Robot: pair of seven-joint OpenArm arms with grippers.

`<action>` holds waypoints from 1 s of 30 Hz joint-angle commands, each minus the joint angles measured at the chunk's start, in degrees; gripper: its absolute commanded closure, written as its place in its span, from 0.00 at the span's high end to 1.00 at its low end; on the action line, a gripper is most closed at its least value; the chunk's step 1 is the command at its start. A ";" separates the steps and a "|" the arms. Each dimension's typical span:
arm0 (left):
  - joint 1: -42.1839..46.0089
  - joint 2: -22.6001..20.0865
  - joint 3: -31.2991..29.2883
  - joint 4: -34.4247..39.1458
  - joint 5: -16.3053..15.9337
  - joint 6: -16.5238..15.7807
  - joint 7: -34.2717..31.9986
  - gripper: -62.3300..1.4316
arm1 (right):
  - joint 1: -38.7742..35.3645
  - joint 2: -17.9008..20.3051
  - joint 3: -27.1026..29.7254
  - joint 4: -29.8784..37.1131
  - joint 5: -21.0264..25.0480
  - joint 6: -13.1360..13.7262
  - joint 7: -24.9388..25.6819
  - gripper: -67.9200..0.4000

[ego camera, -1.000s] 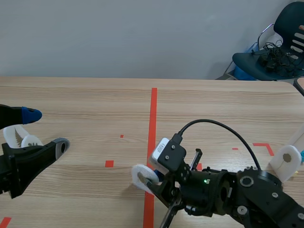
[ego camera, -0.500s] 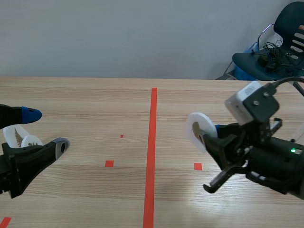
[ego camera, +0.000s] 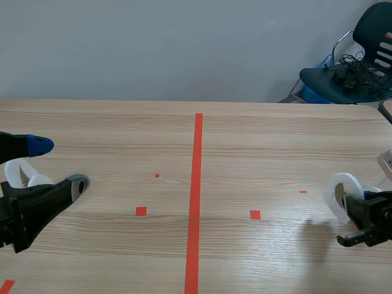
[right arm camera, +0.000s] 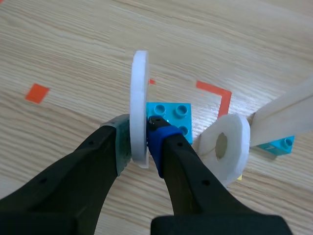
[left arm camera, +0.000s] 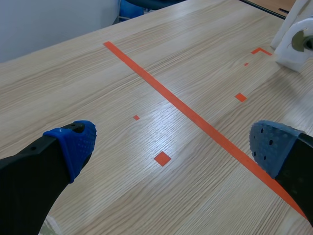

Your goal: Do the leaf sorting experiment

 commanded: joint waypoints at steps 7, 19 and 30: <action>-0.20 0.13 -0.39 0.09 -0.59 -0.07 -0.81 1.00 | 5.77 0.72 -0.50 -8.13 0.63 -3.98 2.25 0.10; -0.20 0.13 -0.39 0.09 -0.59 -0.07 -0.83 1.00 | 5.73 0.74 1.11 -6.45 0.68 -1.49 4.11 0.42; -0.22 0.13 -0.39 0.09 -0.61 -0.07 -0.92 1.00 | 0.52 1.88 7.28 24.22 13.46 4.07 -13.07 0.65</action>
